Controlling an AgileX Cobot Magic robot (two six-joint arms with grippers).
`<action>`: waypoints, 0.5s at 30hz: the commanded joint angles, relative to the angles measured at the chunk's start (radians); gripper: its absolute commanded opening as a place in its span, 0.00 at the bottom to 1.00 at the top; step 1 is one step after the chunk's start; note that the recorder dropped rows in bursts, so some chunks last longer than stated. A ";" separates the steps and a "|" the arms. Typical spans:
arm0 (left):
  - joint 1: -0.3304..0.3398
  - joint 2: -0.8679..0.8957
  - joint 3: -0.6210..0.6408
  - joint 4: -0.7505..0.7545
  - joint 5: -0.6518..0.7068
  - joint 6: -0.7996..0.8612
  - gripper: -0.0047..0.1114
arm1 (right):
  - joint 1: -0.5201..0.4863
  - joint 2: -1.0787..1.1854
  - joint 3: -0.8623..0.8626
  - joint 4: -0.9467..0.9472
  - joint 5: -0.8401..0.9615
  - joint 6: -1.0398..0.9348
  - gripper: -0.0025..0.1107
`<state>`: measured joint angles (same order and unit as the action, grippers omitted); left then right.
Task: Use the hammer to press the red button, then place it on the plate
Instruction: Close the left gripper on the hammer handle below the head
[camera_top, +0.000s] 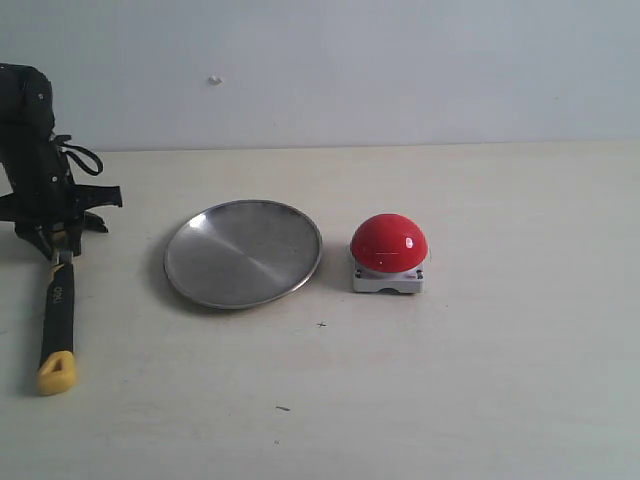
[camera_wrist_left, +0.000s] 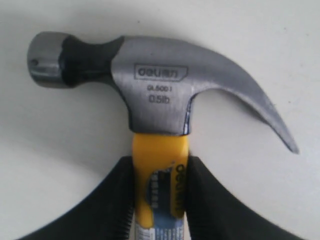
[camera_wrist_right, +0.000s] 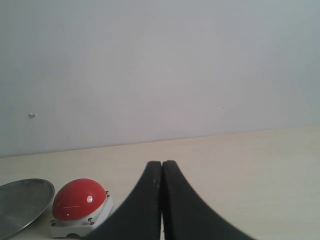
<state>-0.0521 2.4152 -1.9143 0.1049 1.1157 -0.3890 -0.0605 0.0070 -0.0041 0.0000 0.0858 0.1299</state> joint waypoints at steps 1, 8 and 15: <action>0.001 0.004 0.003 0.042 0.013 0.025 0.17 | -0.006 -0.007 0.004 0.000 -0.005 0.003 0.02; 0.001 0.004 0.003 0.049 0.012 0.059 0.14 | -0.006 -0.007 0.004 0.000 -0.005 0.003 0.02; 0.001 -0.011 0.003 0.061 0.039 0.075 0.04 | -0.006 -0.007 0.004 0.000 -0.005 0.003 0.02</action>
<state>-0.0521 2.4152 -1.9143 0.1349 1.1232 -0.3264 -0.0605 0.0070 -0.0041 0.0000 0.0858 0.1299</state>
